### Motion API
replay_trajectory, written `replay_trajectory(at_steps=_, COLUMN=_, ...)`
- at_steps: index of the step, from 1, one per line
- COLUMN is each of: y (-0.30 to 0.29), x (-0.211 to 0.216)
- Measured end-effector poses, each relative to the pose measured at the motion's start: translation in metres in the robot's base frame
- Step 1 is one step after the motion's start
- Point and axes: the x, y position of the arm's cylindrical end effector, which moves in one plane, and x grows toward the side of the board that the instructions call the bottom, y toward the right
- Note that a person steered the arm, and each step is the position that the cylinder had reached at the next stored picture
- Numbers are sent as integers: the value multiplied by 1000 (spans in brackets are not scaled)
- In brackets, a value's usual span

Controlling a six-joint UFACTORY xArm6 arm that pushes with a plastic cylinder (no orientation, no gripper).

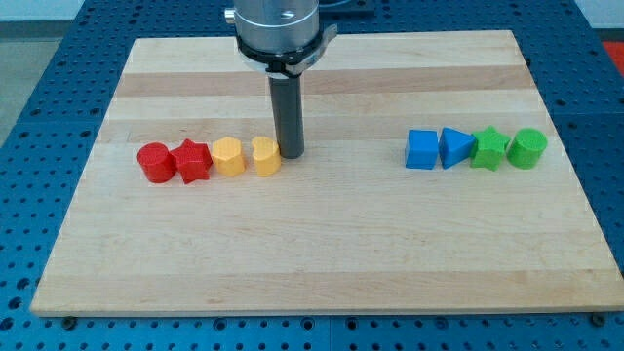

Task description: Place the yellow hexagon into the red star

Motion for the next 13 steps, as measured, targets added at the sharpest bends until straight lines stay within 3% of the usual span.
replay_trajectory(at_steps=3, y=8, x=-4)
replay_trajectory(at_steps=6, y=-64, x=-21)
replay_trajectory(at_steps=13, y=-64, x=-16)
